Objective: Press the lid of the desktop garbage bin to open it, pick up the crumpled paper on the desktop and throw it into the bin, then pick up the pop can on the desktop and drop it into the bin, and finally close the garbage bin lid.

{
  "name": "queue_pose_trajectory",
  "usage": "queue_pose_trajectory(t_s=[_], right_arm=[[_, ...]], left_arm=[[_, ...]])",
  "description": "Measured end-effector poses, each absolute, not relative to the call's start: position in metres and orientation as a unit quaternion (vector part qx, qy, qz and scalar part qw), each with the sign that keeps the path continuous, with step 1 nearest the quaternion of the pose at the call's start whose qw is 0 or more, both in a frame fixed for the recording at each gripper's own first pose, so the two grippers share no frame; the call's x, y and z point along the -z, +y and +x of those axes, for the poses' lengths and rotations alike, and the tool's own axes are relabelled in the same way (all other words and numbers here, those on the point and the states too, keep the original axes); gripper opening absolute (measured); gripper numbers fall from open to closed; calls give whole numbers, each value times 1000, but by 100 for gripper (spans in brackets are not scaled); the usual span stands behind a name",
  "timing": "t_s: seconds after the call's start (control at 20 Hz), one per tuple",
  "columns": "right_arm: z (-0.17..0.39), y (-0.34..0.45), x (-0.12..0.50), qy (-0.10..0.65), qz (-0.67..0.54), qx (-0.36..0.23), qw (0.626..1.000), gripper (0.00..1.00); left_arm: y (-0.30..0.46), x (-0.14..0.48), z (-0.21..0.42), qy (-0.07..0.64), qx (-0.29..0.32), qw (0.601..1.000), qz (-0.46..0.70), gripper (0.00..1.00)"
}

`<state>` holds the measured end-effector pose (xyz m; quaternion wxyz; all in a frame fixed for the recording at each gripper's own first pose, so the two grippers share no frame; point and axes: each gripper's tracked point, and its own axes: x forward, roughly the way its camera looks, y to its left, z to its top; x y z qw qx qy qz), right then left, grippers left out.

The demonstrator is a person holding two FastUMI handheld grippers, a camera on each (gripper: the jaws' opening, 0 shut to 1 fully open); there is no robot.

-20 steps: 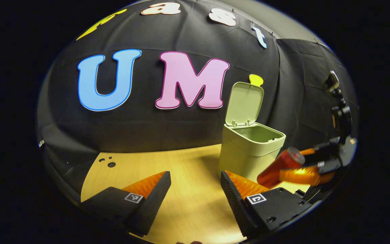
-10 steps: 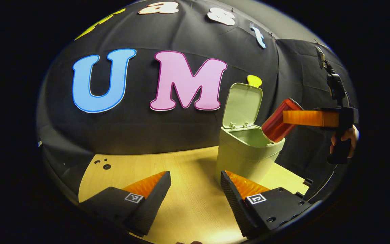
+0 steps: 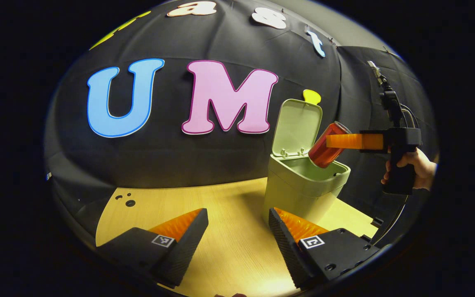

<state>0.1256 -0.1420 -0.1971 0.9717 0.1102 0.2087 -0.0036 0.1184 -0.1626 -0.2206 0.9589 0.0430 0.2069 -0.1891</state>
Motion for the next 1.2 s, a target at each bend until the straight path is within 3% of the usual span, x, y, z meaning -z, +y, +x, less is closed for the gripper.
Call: queue_pose_trajectory(t_s=[0.6, 1.2], right_arm=[[126, -139, 250, 277, 116, 5, 954, 84], [120, -160, 193, 219, 123, 26, 968, 83]], left_arm=[[-155, 228, 116, 220, 173, 959, 39, 95], [-164, 224, 115, 212, 185, 959, 41, 95]])
